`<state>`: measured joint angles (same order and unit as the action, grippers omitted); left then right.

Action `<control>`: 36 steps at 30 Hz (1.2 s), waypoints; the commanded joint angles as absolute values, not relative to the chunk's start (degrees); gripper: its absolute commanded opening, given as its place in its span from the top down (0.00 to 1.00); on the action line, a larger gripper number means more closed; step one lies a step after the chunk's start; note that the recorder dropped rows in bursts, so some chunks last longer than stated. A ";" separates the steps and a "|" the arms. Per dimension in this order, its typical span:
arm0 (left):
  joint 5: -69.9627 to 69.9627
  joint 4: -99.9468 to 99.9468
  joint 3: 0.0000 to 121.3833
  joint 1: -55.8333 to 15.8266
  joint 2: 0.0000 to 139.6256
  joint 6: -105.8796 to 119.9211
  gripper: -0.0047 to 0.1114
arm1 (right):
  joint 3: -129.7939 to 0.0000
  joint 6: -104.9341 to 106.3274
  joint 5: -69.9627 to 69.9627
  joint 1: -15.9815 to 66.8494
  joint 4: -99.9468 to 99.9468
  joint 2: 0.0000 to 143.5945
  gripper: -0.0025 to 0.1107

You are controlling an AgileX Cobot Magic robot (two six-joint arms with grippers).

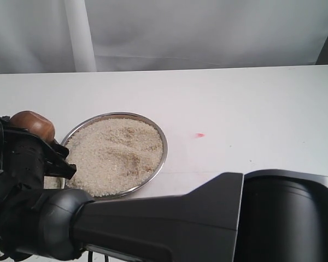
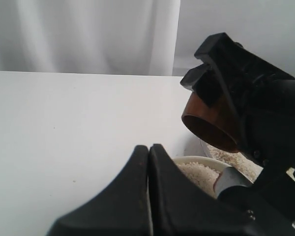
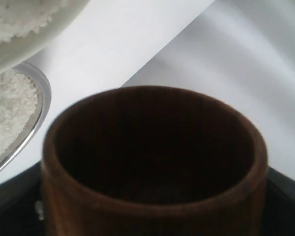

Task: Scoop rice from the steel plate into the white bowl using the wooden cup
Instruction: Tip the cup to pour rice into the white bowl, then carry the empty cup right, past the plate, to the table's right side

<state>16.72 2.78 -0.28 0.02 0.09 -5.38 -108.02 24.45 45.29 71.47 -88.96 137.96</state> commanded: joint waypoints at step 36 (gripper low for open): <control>16.30 2.52 0.00 -0.26 0.00 -5.52 0.96 | -69.88 -49.90 34.95 63.18 -68.32 101.53 0.98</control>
